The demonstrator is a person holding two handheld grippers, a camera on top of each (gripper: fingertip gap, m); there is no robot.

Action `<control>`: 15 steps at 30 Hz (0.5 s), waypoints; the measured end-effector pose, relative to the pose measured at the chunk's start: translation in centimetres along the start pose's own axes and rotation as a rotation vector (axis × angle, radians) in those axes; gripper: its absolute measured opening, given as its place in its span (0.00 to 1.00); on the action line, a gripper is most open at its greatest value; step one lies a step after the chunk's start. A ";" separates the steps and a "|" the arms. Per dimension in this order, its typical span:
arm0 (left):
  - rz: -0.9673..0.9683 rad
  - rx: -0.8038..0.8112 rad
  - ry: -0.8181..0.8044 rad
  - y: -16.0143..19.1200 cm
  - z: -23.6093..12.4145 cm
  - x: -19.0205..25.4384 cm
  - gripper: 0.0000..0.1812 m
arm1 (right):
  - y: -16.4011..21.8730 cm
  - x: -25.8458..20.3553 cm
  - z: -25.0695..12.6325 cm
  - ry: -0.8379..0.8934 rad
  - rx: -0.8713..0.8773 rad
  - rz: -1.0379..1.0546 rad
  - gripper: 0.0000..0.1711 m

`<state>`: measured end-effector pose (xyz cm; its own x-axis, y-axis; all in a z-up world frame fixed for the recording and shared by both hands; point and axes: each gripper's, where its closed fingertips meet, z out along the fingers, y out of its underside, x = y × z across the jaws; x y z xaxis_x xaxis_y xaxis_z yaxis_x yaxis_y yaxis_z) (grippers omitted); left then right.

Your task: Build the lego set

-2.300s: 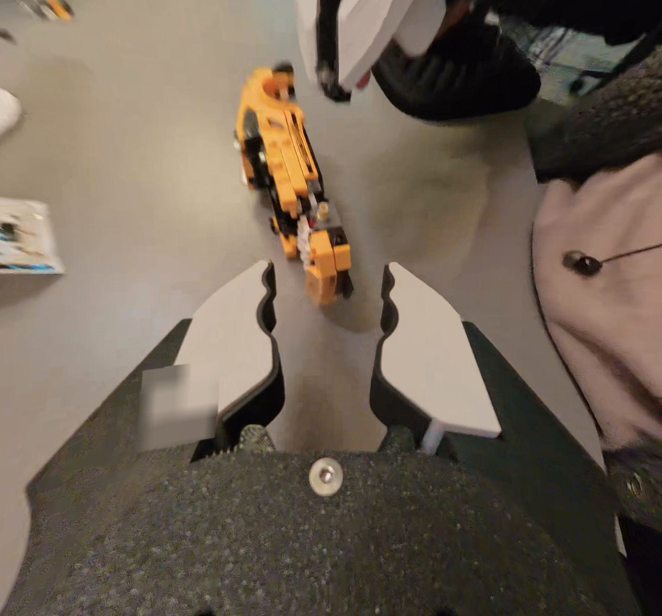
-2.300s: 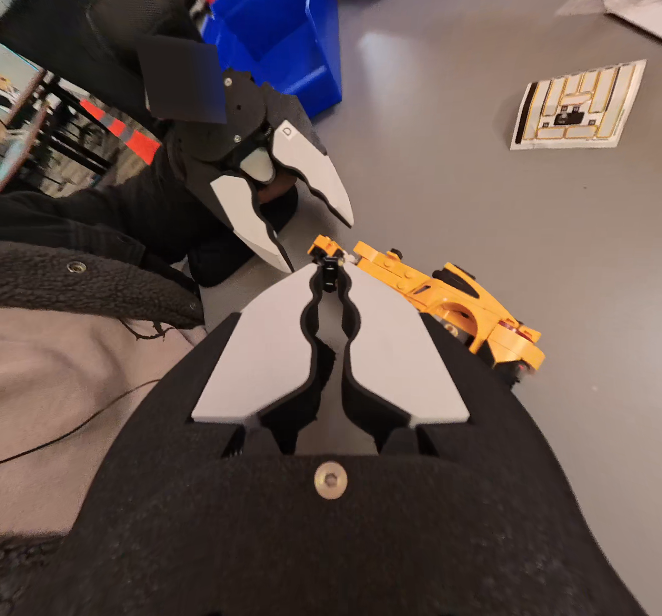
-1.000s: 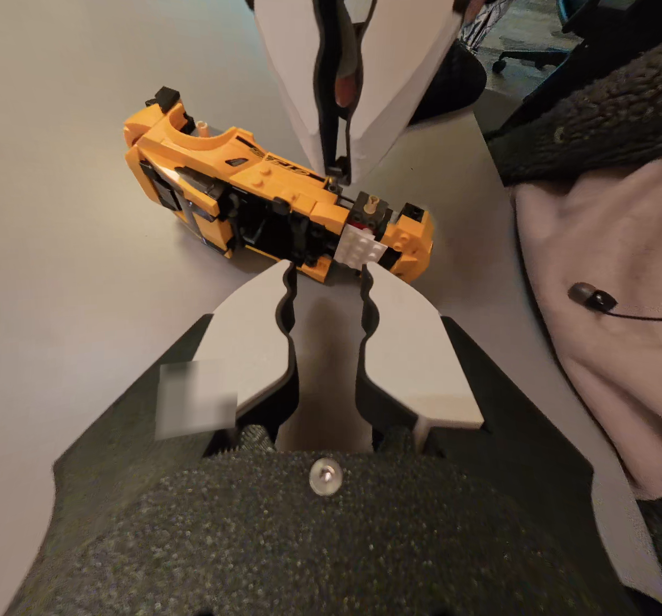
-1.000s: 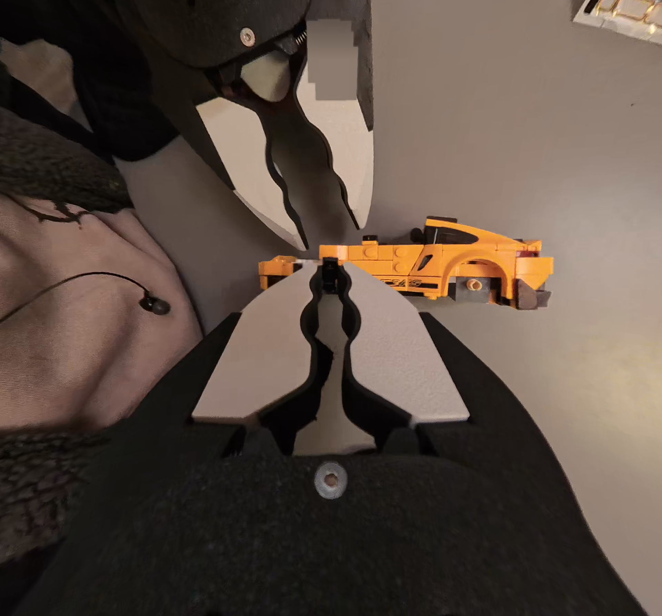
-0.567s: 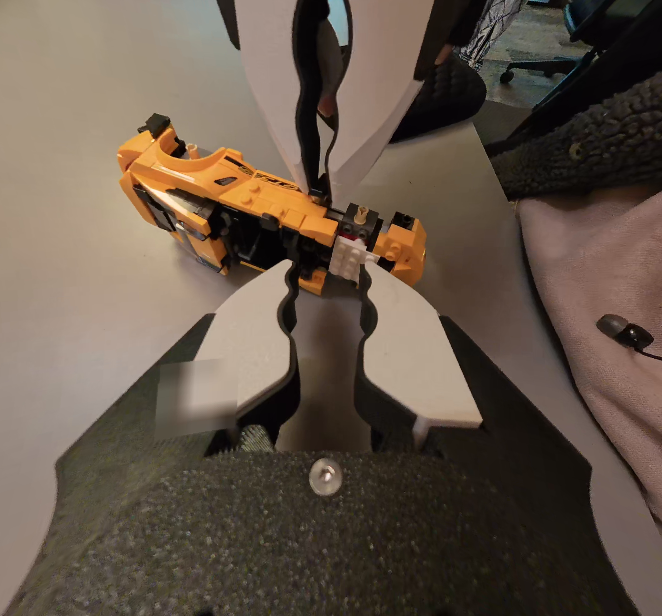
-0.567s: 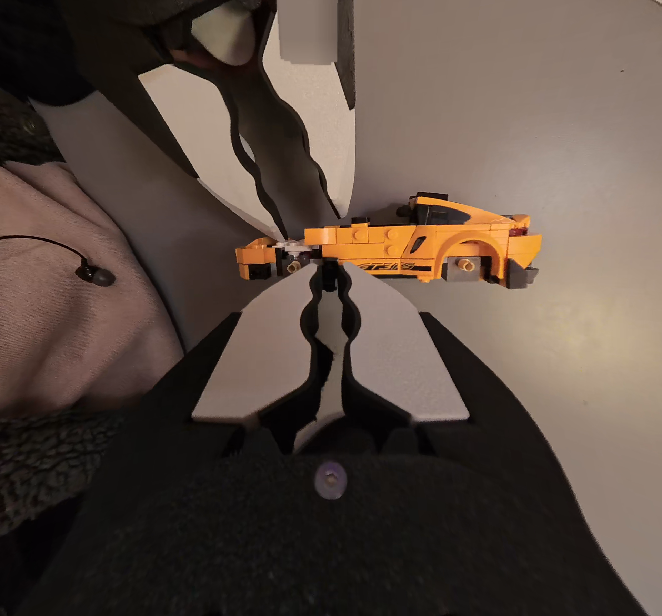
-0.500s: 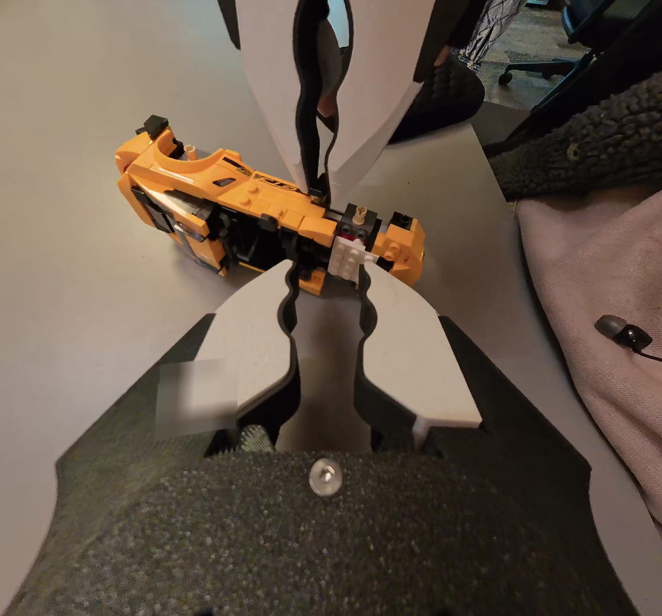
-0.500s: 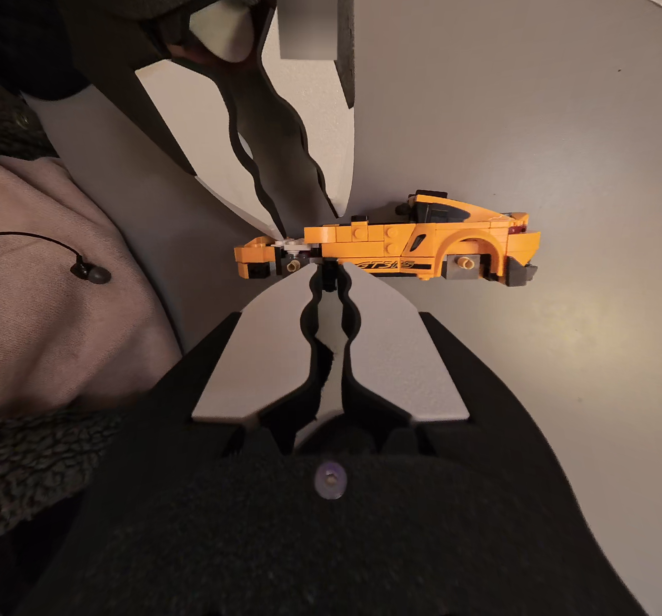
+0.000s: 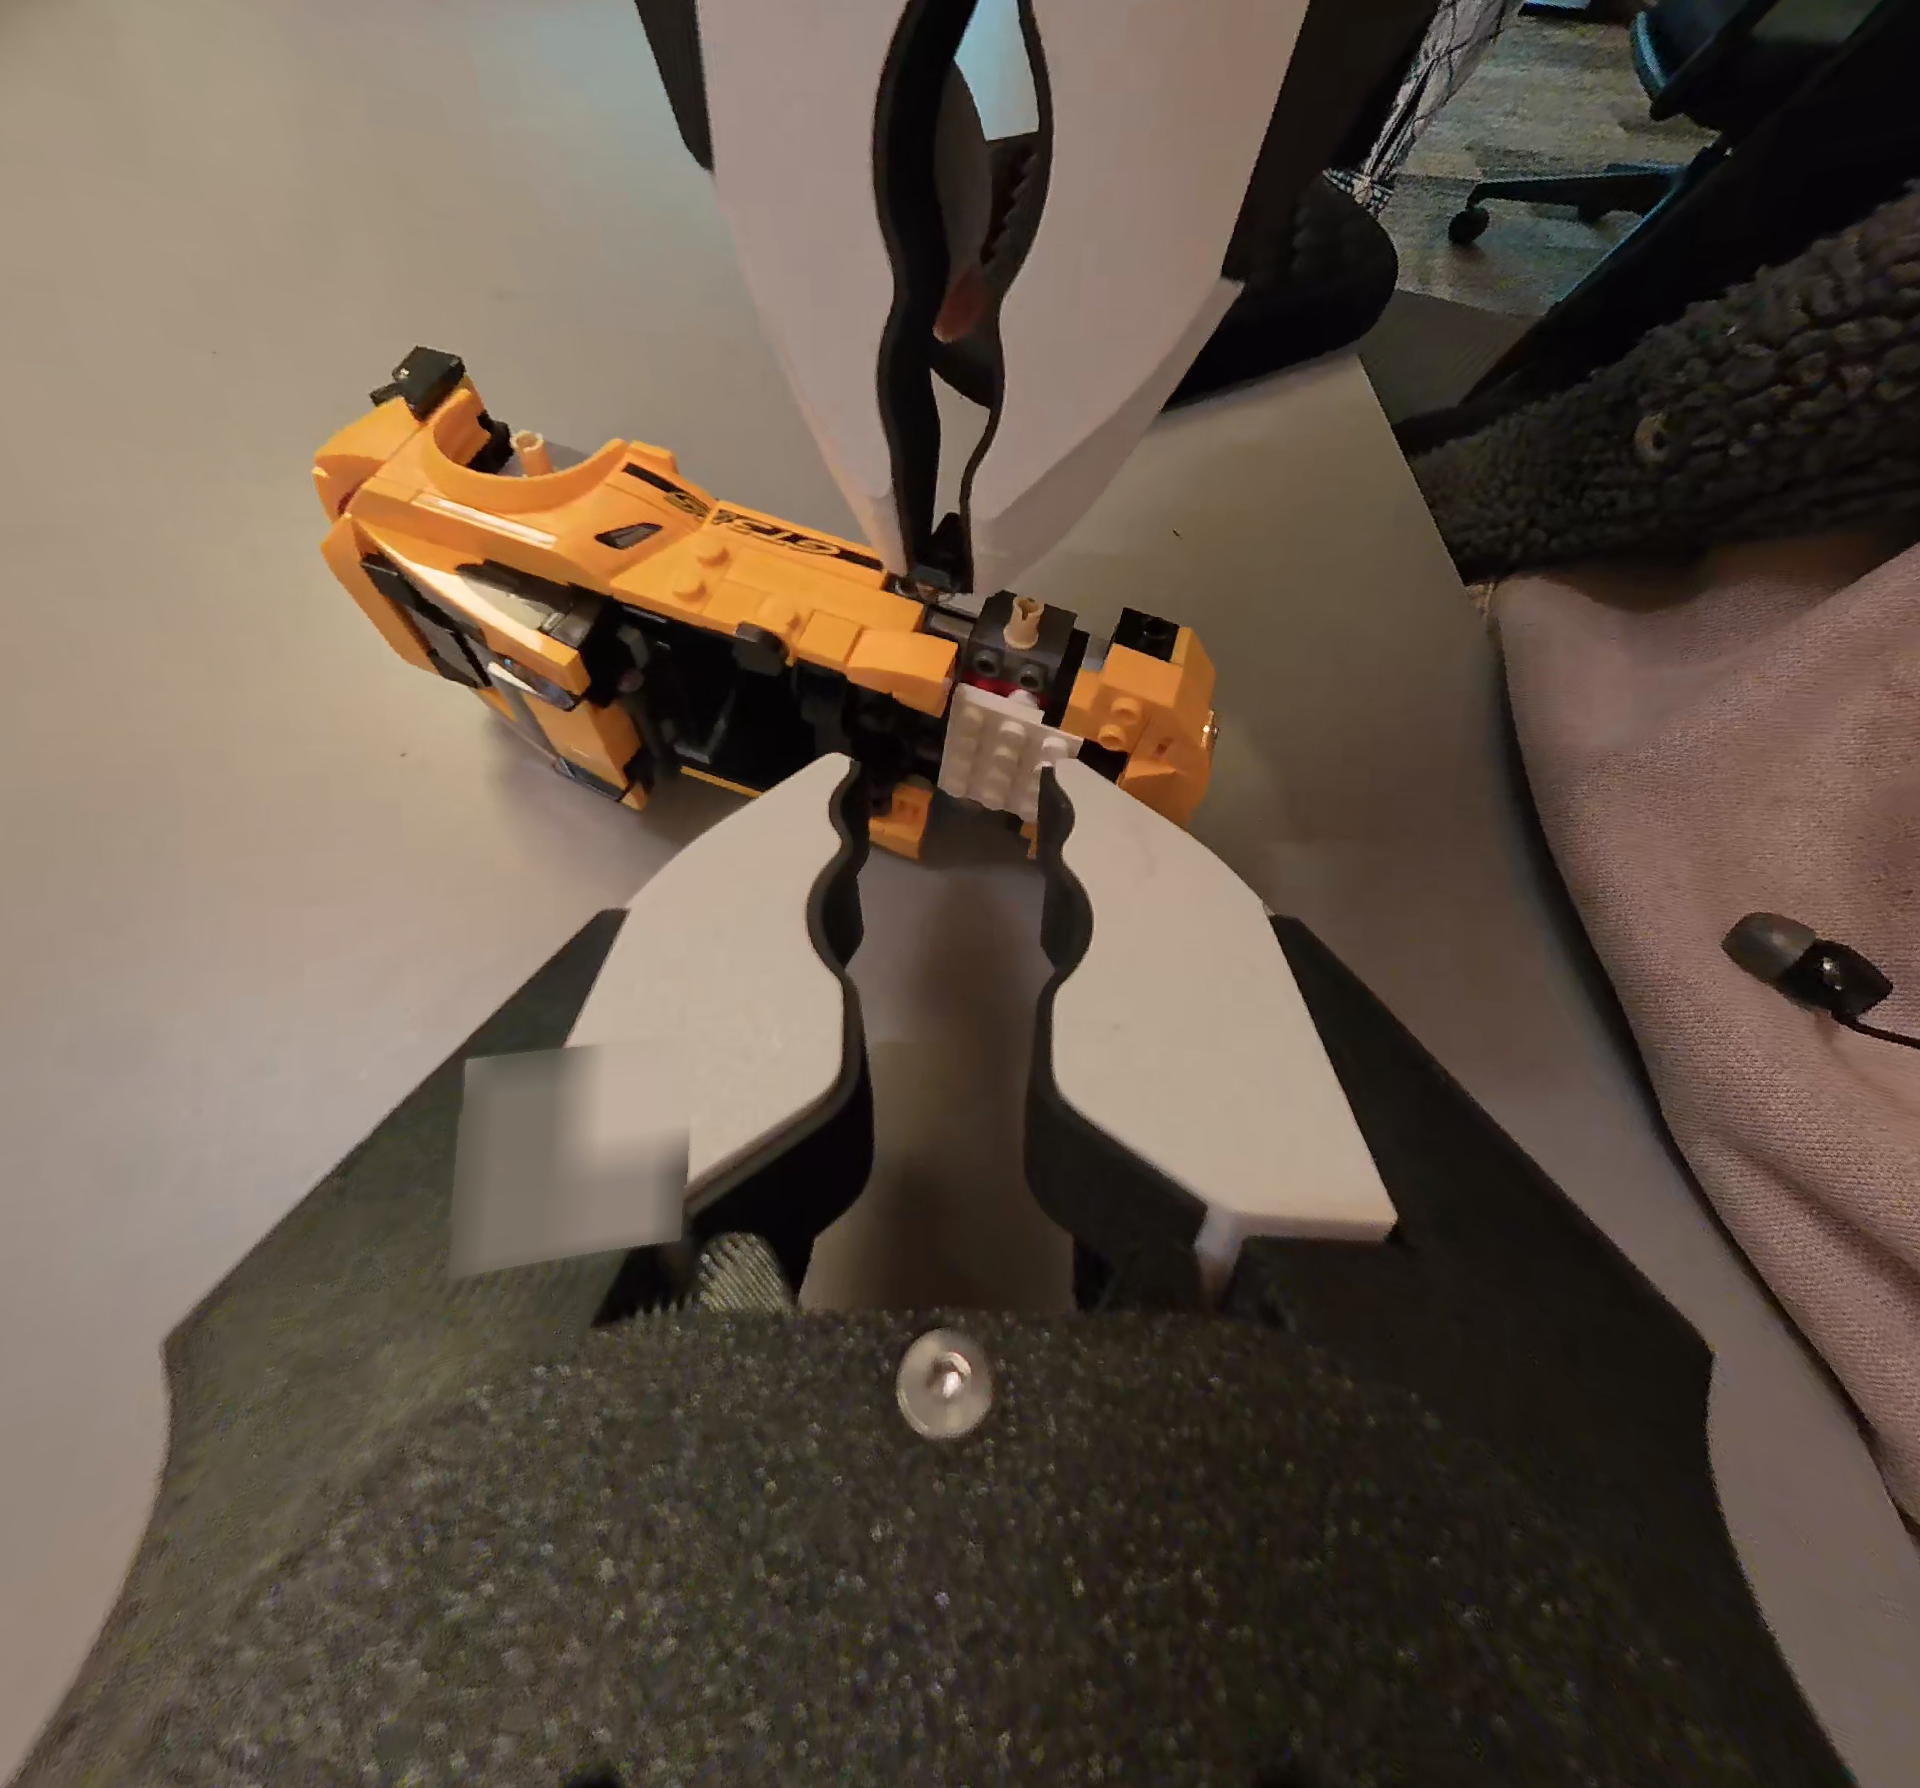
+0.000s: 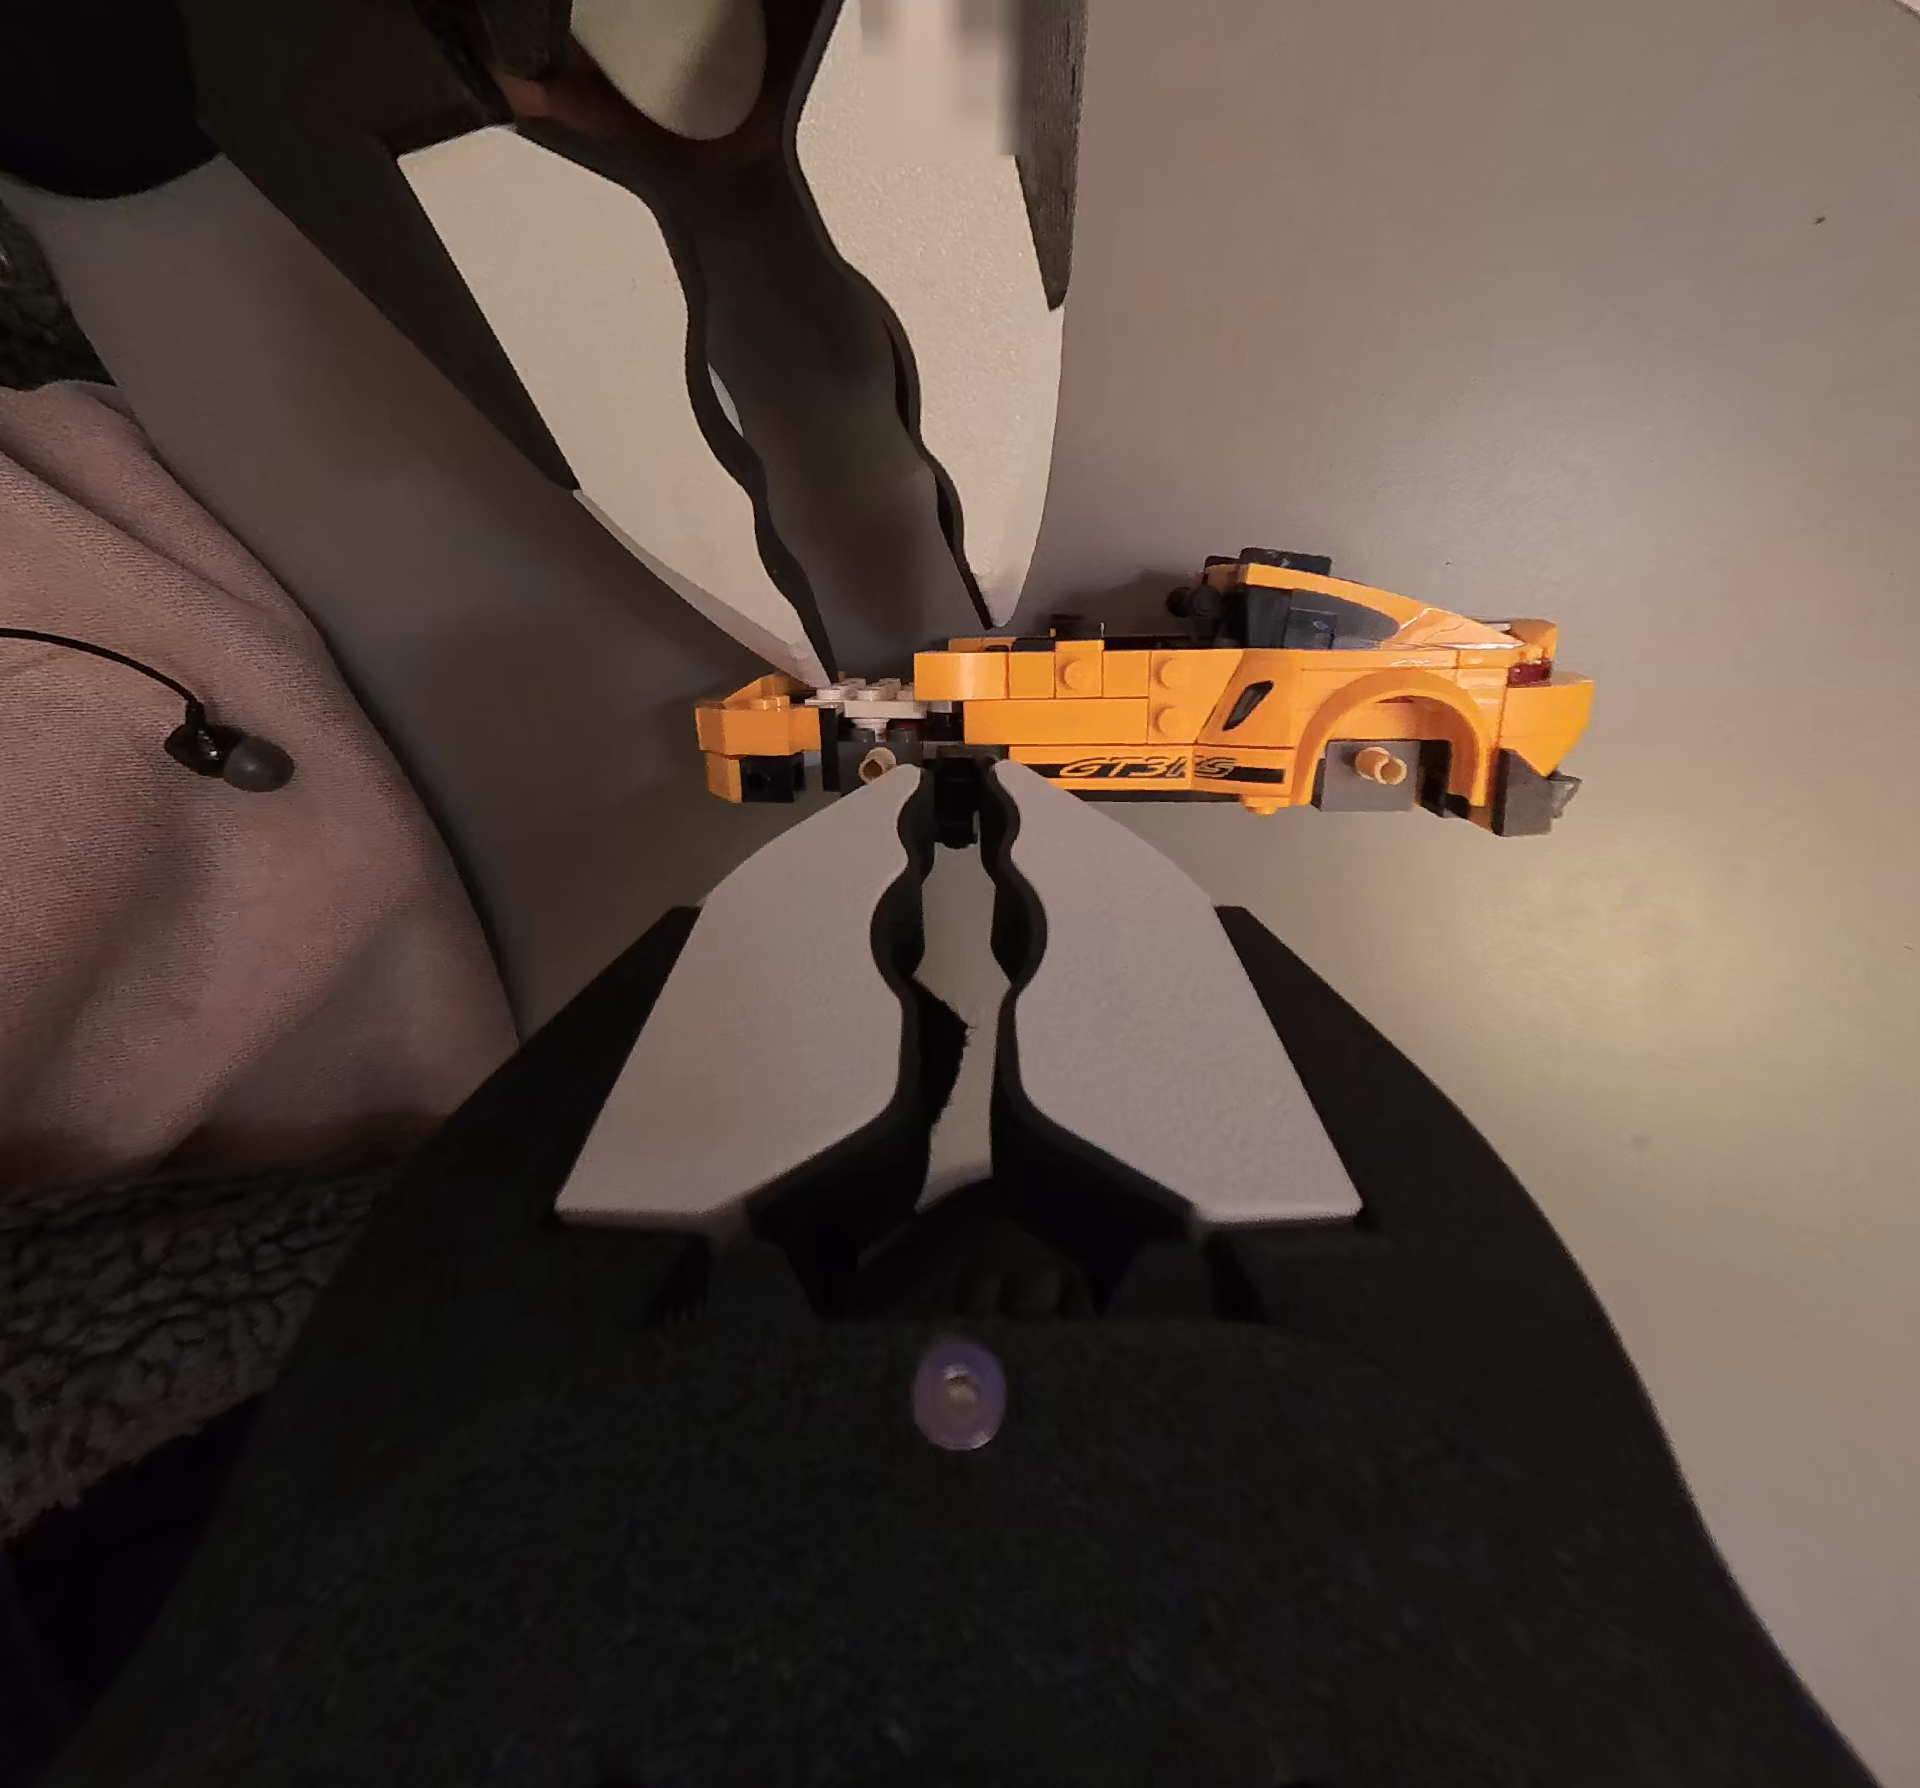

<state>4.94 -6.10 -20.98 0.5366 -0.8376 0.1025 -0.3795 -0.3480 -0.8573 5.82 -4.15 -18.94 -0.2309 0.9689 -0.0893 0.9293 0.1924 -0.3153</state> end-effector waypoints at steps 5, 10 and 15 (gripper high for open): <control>0.002 -0.003 0.003 0.1 0.1 0.1 0.17 | -0.6 0.2 -0.4 -0.002 0.035 -0.001 0.04; 0.000 0.003 0.009 0.0 0.1 0.2 0.17 | -0.9 0.5 -0.1 -0.022 0.048 0.002 0.04; 0.011 0.004 0.004 0.0 0.0 0.2 0.17 | -0.9 0.5 -0.1 -0.031 0.065 -0.007 0.04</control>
<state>5.02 -6.25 -20.92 0.5294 -0.8430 0.0955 -0.3823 -0.3375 -0.8602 4.91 -3.86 -18.56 -0.2469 0.9621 -0.1159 0.9072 0.1875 -0.3767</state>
